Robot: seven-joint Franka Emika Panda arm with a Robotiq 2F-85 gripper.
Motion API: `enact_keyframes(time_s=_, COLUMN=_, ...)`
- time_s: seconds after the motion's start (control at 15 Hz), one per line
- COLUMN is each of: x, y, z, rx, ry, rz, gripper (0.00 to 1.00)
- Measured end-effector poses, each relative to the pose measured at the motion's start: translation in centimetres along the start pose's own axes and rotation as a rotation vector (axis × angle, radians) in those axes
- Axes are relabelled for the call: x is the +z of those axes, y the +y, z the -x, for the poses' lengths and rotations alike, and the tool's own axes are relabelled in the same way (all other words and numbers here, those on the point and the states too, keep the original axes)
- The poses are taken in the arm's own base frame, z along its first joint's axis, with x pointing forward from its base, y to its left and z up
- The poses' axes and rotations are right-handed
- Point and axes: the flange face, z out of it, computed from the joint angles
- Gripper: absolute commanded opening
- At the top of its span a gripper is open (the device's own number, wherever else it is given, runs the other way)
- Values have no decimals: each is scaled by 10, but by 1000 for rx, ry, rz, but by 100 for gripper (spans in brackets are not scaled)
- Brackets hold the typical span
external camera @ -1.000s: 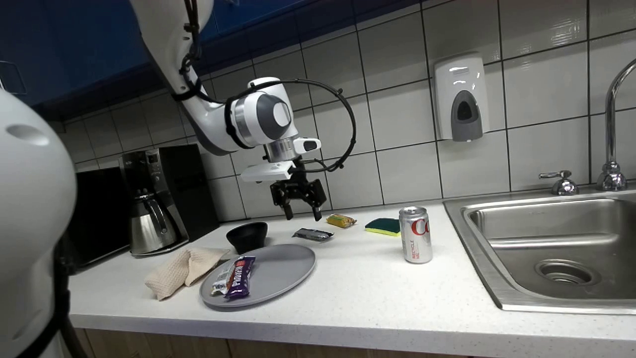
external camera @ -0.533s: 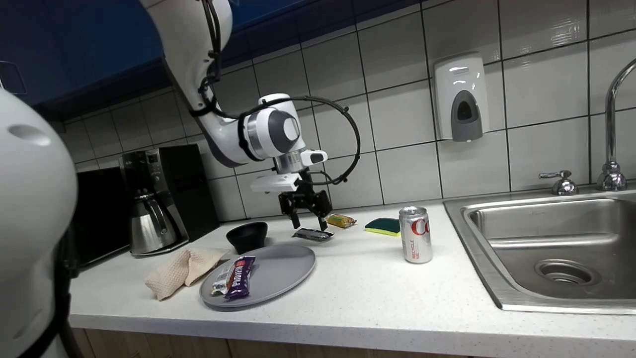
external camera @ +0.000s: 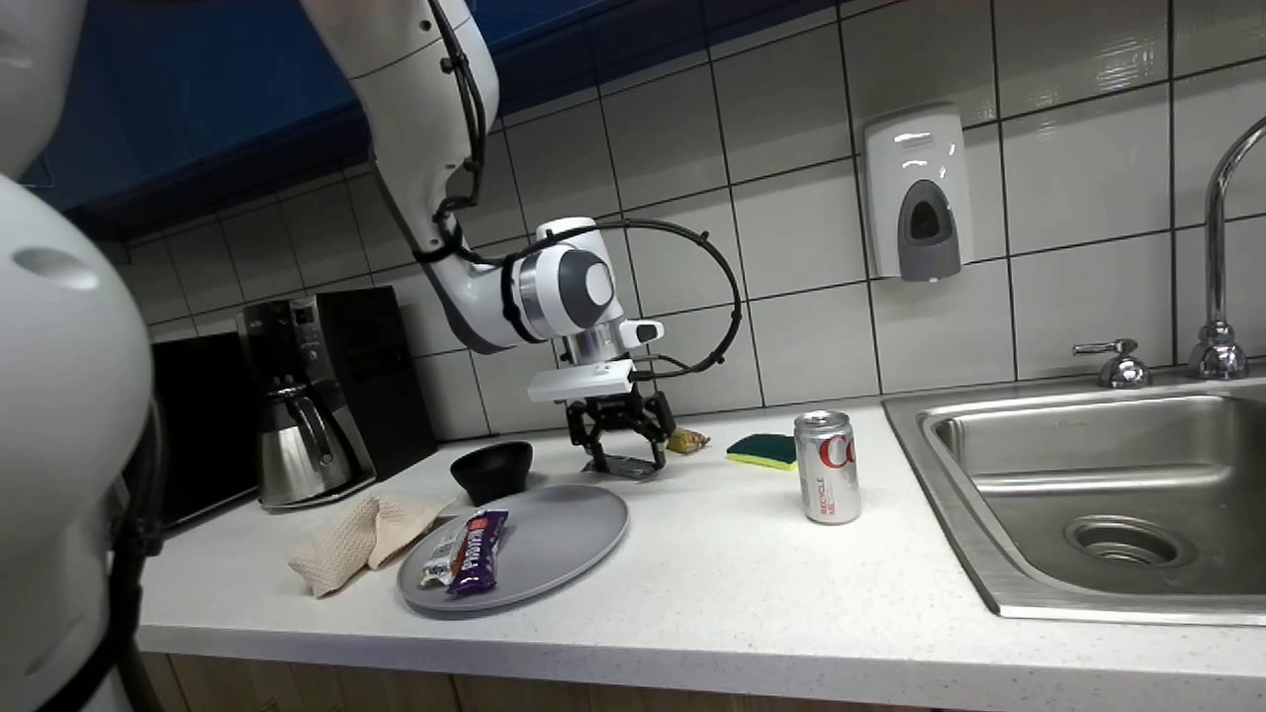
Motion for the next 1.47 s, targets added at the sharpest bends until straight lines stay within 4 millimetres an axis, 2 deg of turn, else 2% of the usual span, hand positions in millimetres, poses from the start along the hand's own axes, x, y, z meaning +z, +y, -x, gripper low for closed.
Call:
enact_keyframes(time_s=0.33, x=-15, y=-11, z=-14, rx=-197, ry=39, rz=-9, gripper=100)
enact_keyframes(time_s=0.8, x=-43, y=-33, z=-17, rx=-546, ry=46, rz=-44, gripper=100)
enact_keyframes(time_s=1.13, x=-56, y=-29, z=-16, rx=-705, ry=11, rz=-50, gripper=100)
enact_keyframes(time_s=1.47, x=-56, y=-19, z=-15, rx=-744, ry=2, rz=-51, gripper=100)
